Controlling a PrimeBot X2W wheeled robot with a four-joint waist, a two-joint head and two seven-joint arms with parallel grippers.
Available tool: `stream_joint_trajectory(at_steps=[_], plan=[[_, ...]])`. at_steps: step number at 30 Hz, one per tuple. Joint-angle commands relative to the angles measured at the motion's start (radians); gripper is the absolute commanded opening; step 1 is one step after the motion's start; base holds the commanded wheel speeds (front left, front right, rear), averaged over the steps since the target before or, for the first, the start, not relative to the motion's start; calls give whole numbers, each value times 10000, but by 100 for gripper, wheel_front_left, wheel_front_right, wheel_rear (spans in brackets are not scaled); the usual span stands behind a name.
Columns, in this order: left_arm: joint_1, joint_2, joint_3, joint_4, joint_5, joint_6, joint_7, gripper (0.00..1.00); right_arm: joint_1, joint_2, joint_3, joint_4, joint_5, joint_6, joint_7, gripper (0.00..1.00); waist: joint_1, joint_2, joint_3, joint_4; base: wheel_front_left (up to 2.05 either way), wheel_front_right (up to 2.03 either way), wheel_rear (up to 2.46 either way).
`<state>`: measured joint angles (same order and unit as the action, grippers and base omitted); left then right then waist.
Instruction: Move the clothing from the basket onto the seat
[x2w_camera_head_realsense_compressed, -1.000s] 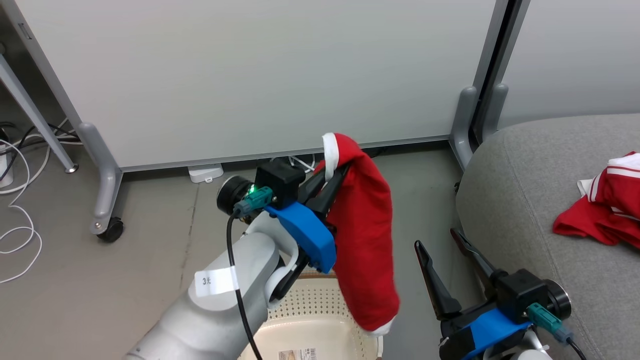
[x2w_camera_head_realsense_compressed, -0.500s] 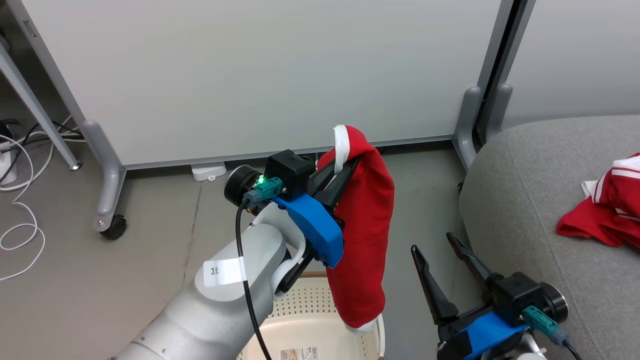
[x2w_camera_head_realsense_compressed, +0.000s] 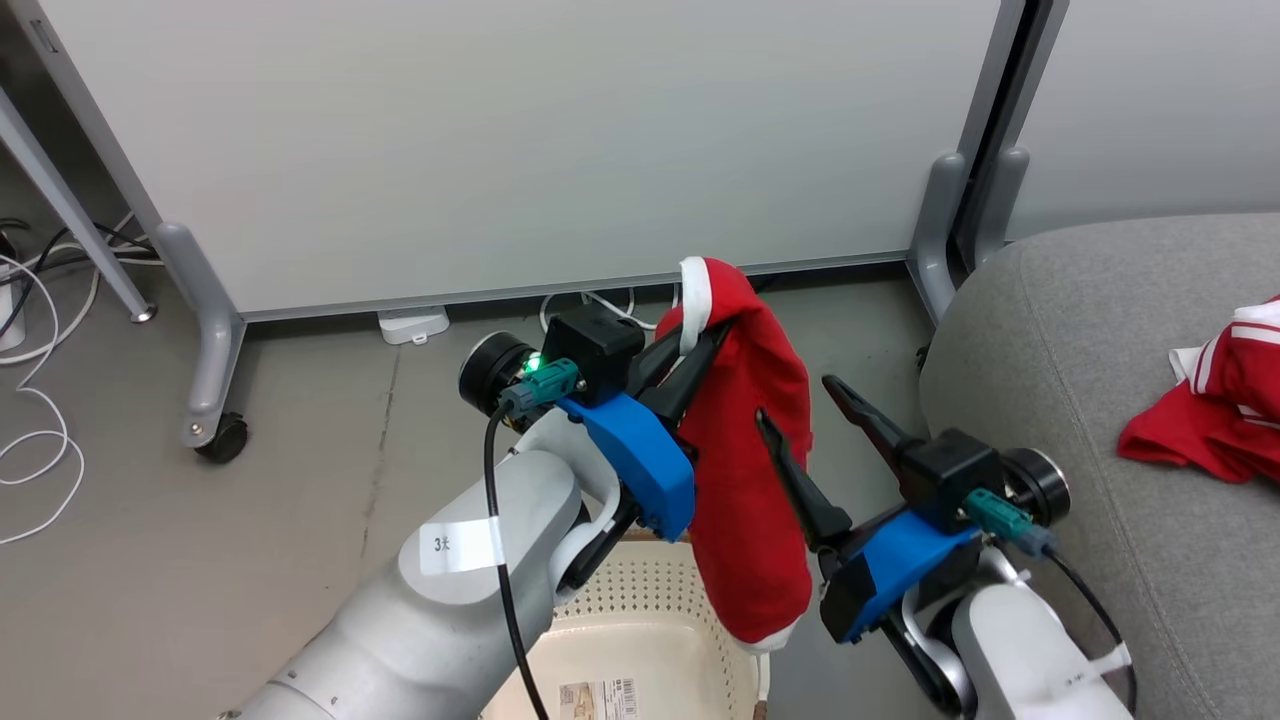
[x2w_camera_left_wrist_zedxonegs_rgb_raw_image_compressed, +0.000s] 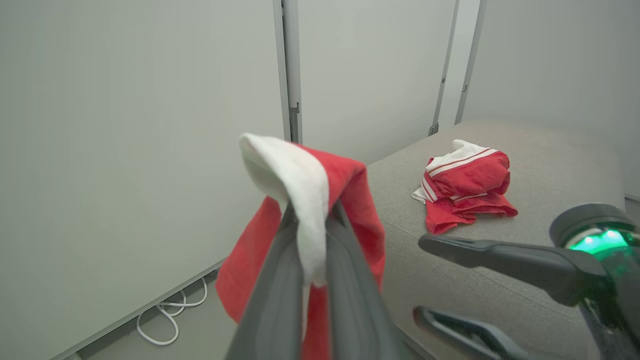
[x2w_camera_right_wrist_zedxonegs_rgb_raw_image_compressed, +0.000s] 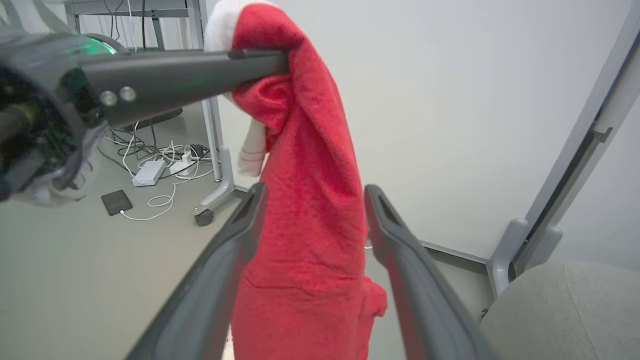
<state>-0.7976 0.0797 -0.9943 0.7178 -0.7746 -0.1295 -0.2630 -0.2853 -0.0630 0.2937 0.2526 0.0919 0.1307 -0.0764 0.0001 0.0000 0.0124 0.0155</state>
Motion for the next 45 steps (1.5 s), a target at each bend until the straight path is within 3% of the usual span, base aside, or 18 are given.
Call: stream_joint_trajectory(at_steps=[1,18,27,28,29,31,45], plan=[[-143,15,-38,6,-38,-19,-28,0,-356,-32,82,203,75,1,28,100,-1,0,39,18,0,0,0],[-187,-91,-445,-42,-239,-19,-28,0,-2957,45,1353,4008,1062,1,370,100,-1,0,114,257,0,0,0],[-265,-116,-699,-127,-376,-19,-28,0,-3813,124,2017,5910,1922,1,-174,100,-1,0,87,391,0,0,0],[-270,-117,-719,-122,-407,-19,-28,0,-3877,128,2081,6061,2004,1,-253,86,-1,0,79,397,0,0,0],[-270,-117,-719,-122,-407,-19,-28,0,-3877,128,2081,6061,2004,1,-253,86,-1,0,79,397,0,0,0],[-287,-116,-743,-104,-431,-19,-28,0,-4005,132,2204,6321,2200,1,-371,0,-1,0,68,409,0,0,0],[-216,1,-692,45,-460,-19,-28,0,-4489,134,3159,7183,3200,1,-1139,0,-1,0,33,271,0,0,0]])
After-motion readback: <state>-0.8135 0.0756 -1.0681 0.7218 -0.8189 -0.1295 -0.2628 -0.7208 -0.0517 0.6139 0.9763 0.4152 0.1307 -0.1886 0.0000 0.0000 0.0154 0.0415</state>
